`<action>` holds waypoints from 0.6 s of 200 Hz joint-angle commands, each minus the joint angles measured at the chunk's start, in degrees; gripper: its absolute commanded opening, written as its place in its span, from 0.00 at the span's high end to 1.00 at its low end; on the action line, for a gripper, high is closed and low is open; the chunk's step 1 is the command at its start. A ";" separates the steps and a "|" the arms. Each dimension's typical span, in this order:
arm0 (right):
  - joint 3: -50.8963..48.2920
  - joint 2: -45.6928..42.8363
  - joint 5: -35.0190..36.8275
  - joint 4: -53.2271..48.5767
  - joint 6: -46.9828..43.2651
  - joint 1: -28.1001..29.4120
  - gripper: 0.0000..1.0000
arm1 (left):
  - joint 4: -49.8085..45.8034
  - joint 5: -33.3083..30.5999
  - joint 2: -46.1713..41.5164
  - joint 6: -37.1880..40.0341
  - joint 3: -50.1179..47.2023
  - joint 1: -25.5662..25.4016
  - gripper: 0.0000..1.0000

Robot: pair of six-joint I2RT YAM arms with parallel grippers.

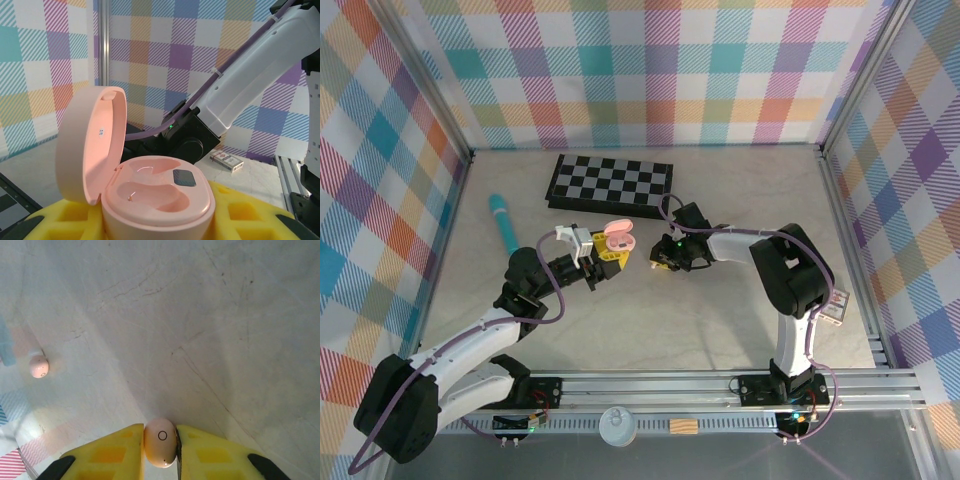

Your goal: Insert the wireless bluetooth earbuds into the charging case

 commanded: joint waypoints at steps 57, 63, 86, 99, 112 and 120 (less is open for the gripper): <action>-0.48 -0.82 2.70 -2.20 -0.94 0.36 0.84 | 3.36 1.02 0.51 -0.88 1.67 0.69 0.67; -0.28 -1.94 4.45 -3.45 -1.85 0.59 0.84 | 3.76 0.75 0.57 -1.01 1.49 0.75 0.67; 0.78 -6.62 12.64 -10.66 -5.23 1.46 0.84 | 4.25 0.11 1.09 -1.00 1.18 0.72 0.67; 1.51 -9.08 17.20 -14.59 -6.57 2.01 0.85 | 4.75 0.22 1.47 -1.13 1.26 0.68 0.67; 2.26 -11.25 21.91 -18.31 -8.02 2.93 0.85 | 5.15 0.24 1.86 -1.34 1.35 0.72 0.67; 2.75 -12.43 24.54 -20.33 -8.73 3.60 0.85 | 5.39 0.38 2.14 -1.35 1.52 0.68 0.67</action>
